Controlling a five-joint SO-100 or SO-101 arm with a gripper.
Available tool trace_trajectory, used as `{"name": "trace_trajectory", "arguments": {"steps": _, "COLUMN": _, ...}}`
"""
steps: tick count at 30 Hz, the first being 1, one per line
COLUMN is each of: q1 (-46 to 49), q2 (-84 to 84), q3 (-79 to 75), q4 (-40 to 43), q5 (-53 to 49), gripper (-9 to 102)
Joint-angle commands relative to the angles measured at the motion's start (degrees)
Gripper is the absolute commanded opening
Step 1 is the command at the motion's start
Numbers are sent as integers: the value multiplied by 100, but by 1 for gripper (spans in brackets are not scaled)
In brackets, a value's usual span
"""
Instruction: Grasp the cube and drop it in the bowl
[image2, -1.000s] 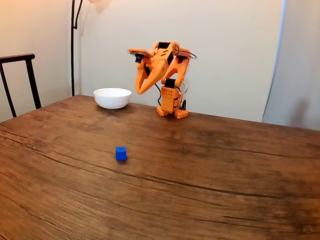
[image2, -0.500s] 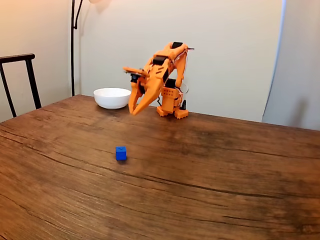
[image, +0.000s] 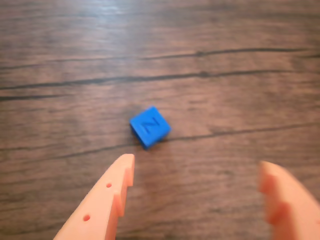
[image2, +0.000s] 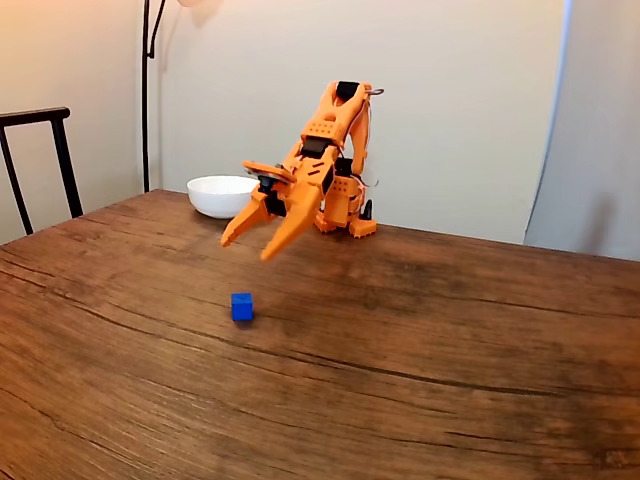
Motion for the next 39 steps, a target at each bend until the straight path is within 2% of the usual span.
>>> {"name": "trace_trajectory", "arguments": {"steps": 1, "q1": -132, "q2": -123, "q3": -114, "q4": -246, "q5": -44, "gripper": 45}}
{"name": "trace_trajectory", "arguments": {"steps": 7, "q1": -387, "q2": -606, "q3": -132, "q4": -703, "q5": -334, "gripper": 50}}
{"name": "trace_trajectory", "arguments": {"steps": 12, "q1": -396, "q2": -1028, "q3": -149, "q4": -1318, "q5": -316, "gripper": 51}}
{"name": "trace_trajectory", "arguments": {"steps": 27, "q1": -571, "q2": -3190, "q3": -1854, "q4": -1389, "q5": -202, "gripper": 50}}
{"name": "trace_trajectory", "arguments": {"steps": 36, "q1": -580, "q2": -3568, "q3": -1907, "q4": -1477, "q5": -360, "gripper": 49}}
{"name": "trace_trajectory", "arguments": {"steps": 39, "q1": -580, "q2": -3595, "q3": -1802, "q4": -1723, "q5": -483, "gripper": 44}}
